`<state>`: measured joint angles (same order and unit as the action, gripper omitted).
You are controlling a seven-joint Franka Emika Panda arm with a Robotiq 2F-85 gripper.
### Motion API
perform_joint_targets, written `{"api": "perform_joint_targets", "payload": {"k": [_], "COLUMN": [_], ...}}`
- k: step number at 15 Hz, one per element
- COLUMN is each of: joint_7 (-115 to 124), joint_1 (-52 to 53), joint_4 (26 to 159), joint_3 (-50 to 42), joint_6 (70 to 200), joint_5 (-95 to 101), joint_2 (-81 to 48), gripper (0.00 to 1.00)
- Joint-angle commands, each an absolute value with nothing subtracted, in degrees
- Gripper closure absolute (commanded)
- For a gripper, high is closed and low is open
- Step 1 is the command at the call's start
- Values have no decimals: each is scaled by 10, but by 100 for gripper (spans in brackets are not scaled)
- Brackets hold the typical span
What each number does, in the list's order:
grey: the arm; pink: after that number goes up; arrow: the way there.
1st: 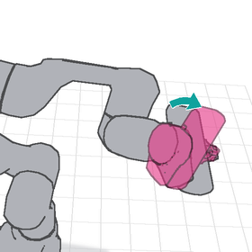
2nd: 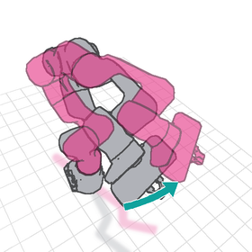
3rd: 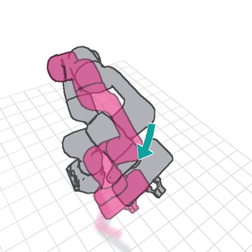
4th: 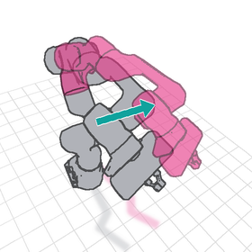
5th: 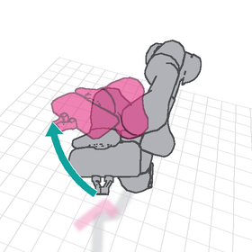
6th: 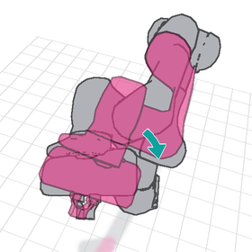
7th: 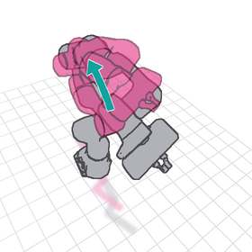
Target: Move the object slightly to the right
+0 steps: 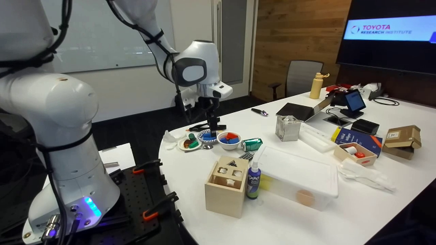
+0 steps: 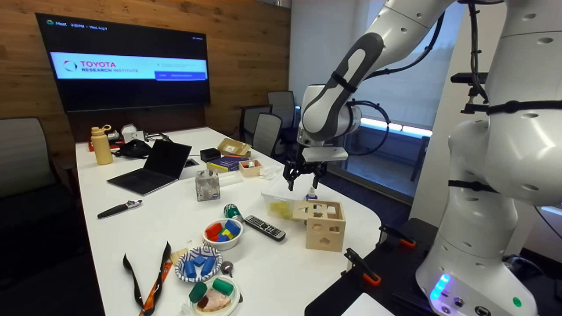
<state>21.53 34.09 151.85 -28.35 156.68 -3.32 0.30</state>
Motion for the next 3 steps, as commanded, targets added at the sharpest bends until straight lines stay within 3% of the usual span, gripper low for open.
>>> {"api": "perform_joint_targets", "payload": {"k": [1, 3], "joint_7": [195, 184], "joint_1": [196, 147], "joint_4": [1499, 1490], "joint_3": [-133, -78], "joint_6": [1486, 1456], "joint_5": [-36, -49], "joint_2": [42, 49], "gripper": [0, 0]}}
